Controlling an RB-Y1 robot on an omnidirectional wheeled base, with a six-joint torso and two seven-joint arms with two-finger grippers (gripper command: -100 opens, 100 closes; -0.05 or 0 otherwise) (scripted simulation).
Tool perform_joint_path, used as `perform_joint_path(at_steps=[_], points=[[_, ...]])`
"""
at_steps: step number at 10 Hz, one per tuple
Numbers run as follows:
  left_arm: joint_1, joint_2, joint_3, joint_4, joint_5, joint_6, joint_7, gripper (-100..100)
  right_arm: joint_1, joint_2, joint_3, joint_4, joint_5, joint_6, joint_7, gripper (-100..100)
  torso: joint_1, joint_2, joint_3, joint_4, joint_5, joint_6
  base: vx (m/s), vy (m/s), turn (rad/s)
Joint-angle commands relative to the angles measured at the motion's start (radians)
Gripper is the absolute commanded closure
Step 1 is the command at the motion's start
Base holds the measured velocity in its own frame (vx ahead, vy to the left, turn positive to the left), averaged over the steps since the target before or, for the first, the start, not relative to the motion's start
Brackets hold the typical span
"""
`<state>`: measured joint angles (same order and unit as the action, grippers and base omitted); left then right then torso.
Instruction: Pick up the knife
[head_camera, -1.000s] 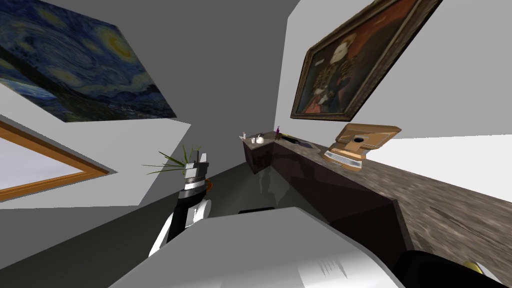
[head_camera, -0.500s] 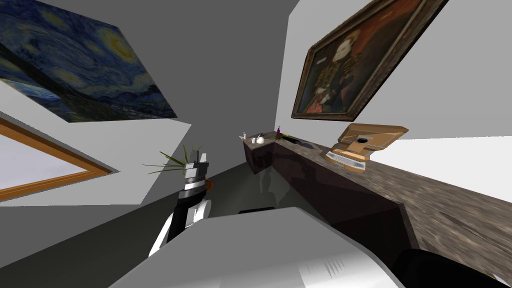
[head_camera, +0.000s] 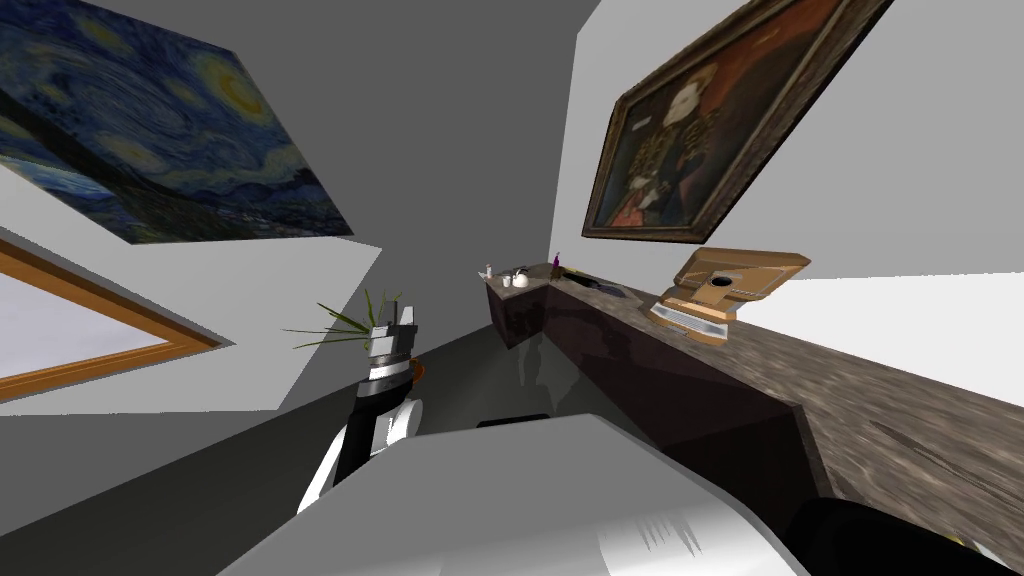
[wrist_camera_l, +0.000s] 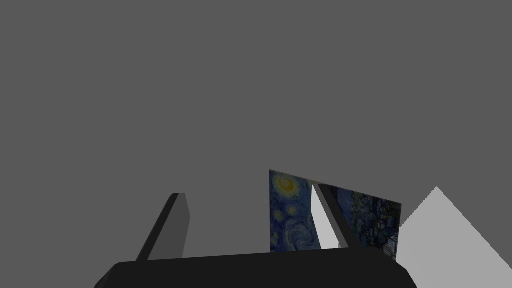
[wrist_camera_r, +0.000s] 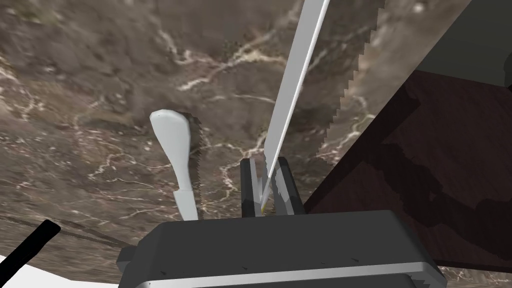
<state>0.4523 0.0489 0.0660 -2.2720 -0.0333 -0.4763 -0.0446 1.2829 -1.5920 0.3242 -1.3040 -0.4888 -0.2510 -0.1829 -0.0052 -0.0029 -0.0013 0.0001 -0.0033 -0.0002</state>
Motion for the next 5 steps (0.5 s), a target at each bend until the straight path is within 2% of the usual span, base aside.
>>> perform_joint_path(at_steps=[1, 3, 4, 5], points=[[0.000, 0.000, 0.000, 0.000, 0.000, 0.000, 0.000, 0, 0.021, -0.028, -0.010, -0.005, -0.013, -0.012, -0.002, 100, 0.000, 0.000, 0.000, 0.000, 0.000, 0.000, -0.014, 0.012, -0.030], [0.000, 0.000, 0.000, 0.000, 0.000, 0.000, 0.000, 0, 0.045, -0.067, -0.020, -0.014, -0.033, -0.026, -0.014, 100, 0.002, 0.001, 0.000, 0.000, 0.001, 0.000, -0.027, 0.026, -0.037], [0.000, 0.000, 0.000, 0.000, 0.000, 0.000, 0.000, 0, 0.038, -0.056, -0.019, -0.013, -0.028, -0.019, -0.009, 100, 0.002, 0.001, 0.001, 0.000, 0.001, 0.000, -0.012, 0.009, -0.004], [0.000, 0.000, 0.000, 0.000, 0.000, 0.000, 0.000, 0, 0.037, -0.058, -0.017, -0.013, -0.029, -0.021, -0.013, 0, 0.001, 0.001, 0.000, 0.000, 0.000, 0.000, 0.000, 0.000, 0.000]])
